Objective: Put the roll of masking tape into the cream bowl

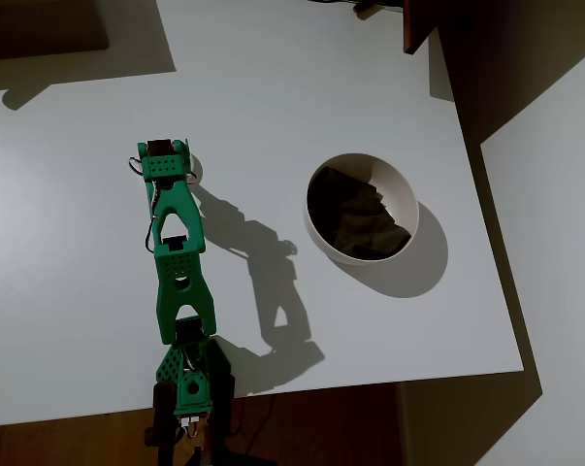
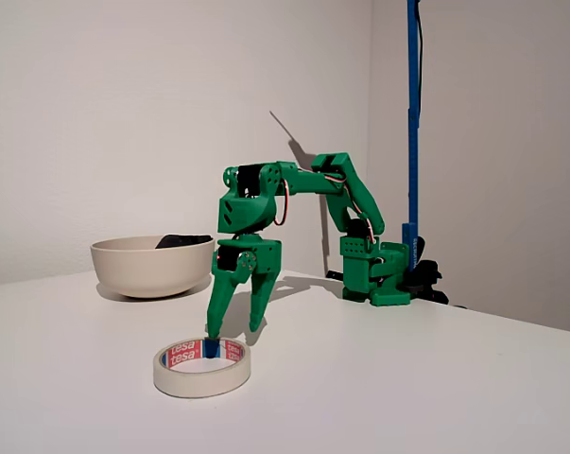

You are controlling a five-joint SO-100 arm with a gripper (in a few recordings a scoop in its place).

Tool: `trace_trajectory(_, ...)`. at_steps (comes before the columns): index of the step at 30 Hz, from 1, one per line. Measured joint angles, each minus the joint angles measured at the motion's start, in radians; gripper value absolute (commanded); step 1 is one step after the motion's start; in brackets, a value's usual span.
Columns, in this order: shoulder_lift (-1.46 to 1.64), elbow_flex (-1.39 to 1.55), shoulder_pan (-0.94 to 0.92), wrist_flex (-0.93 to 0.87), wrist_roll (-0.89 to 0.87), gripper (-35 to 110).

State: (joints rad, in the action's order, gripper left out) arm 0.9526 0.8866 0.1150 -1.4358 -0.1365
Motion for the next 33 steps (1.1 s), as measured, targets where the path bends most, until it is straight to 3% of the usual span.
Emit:
trace_trajectory(12,-0.097,-0.006,0.043,0.048,-0.014,26)
trace_trajectory(15,-0.104,-0.015,0.049,0.048,-0.014,15)
trace_trajectory(18,-0.104,-0.018,0.054,0.061,-0.014,-8)
trace_trajectory(33,-0.115,-0.028,0.064,0.086,-0.020,-8)
